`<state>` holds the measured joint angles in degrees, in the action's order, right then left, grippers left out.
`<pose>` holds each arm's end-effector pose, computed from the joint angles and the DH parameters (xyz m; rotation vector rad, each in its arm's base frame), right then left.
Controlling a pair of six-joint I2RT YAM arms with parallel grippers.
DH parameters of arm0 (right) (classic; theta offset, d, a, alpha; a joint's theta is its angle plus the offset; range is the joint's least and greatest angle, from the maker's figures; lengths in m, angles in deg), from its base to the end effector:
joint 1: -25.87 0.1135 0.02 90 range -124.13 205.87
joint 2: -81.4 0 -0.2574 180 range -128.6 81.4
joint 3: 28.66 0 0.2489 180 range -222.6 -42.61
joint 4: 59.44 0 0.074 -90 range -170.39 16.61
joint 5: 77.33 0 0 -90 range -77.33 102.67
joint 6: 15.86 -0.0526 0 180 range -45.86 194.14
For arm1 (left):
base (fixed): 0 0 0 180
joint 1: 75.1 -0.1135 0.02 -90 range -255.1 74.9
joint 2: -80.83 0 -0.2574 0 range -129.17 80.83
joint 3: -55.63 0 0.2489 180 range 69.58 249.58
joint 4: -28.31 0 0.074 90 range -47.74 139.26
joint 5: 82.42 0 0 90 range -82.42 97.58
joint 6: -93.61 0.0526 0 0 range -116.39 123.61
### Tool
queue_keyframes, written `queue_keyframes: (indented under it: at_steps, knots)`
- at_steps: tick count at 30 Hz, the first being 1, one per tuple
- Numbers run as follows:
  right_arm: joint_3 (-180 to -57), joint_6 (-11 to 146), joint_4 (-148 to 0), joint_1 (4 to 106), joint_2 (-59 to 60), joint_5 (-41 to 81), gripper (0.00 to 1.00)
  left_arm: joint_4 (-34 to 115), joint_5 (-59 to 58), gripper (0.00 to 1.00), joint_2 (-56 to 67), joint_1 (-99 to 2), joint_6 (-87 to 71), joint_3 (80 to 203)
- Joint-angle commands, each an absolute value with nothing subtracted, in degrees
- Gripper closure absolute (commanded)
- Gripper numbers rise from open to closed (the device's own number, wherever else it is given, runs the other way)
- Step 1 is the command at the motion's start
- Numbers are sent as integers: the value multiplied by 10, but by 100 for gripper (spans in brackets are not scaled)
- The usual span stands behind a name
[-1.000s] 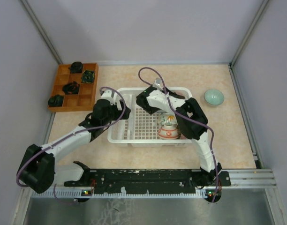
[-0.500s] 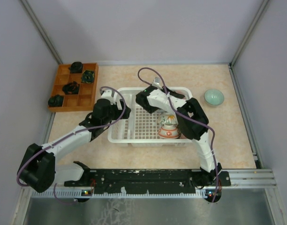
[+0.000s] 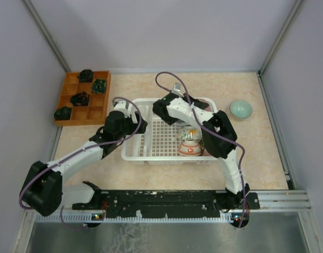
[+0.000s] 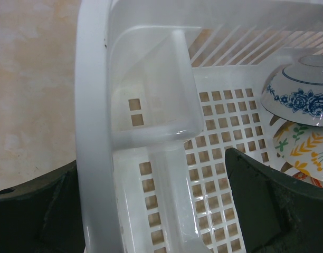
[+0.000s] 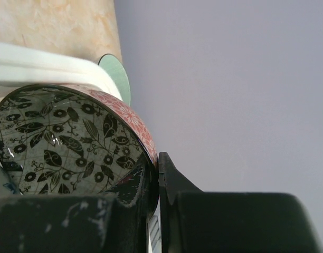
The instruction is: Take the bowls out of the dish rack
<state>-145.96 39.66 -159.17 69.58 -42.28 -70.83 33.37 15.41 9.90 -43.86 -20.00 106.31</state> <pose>0.3165 0.2303 0.2232 -0.3978 1.9019 -1.5074 0.2460 -0.1409 0.2167 0.0475 2.0394 -0.4707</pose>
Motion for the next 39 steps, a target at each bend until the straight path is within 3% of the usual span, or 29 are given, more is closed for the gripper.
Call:
queue_keyframes:
  at_steps: [1, 12, 20, 24, 29, 31, 36, 39]
  knots:
    - [-1504, 387, -1589, 699, -357, -862, 100, 346, 125, 1, 81, -435, -206, 1064]
    - [-1541, 407, -1590, 699, -340, -853, 100, 346, 131, 1, 82, -435, -206, 1066]
    - [-1633, 447, -1590, 674, -327, -759, 100, 370, 151, 1, 92, -435, -205, 1082]
    - [-1626, 507, -1530, 653, -301, -684, 100, 381, 158, 1, 114, -435, -205, 1087]
    - [-1468, 705, -1201, 617, -146, -488, 100, 394, 161, 1, 144, -435, -207, 1090]
    - [-1476, 686, -1208, 583, -119, -407, 100, 400, 161, 1, 155, -435, -206, 1092]
    - [-1502, 684, -1225, 525, -115, -338, 100, 404, 155, 1, 179, -435, -205, 1091]
    - [-1508, 659, -1224, 454, -104, -220, 100, 406, 151, 1, 193, -435, -206, 1087]
